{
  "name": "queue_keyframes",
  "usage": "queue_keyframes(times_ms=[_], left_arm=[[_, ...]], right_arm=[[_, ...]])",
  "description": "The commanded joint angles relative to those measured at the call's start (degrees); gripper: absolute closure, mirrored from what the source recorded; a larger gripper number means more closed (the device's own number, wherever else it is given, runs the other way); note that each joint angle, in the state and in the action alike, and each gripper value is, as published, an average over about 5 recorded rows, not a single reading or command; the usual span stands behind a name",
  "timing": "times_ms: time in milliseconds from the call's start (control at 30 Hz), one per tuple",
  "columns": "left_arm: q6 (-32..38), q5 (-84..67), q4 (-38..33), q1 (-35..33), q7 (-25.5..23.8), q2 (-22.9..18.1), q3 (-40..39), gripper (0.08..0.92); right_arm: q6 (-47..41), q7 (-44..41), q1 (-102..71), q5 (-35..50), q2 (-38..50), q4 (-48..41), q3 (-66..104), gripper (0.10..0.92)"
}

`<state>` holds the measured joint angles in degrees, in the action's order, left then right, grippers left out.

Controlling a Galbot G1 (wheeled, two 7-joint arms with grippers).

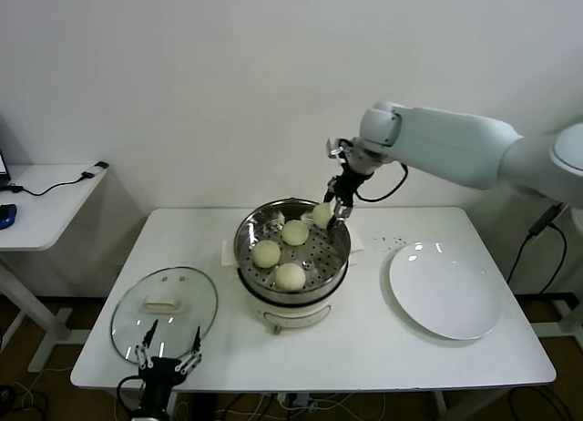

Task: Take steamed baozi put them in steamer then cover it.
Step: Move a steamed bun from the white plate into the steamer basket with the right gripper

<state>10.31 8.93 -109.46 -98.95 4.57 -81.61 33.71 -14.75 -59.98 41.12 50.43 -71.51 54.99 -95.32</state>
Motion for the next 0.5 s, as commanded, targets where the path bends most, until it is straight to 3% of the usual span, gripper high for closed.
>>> queue_keyframes(times_ms=[33, 500], left_arm=[[-0.03, -0.19, 0.1, 0.17, 0.05, 0.18, 0.04, 0.177], [0.1, -0.88, 0.75, 0.59, 0.28, 0.97, 0.43, 0.177]], right_arm=[[-1.14, 1.05, -2.28, 1.61, -4.99, -0.02, -5.14, 0.344], [-0.99, 1.71, -6.14, -1.15, -5.35, -1.8, -4.1, 0.34]])
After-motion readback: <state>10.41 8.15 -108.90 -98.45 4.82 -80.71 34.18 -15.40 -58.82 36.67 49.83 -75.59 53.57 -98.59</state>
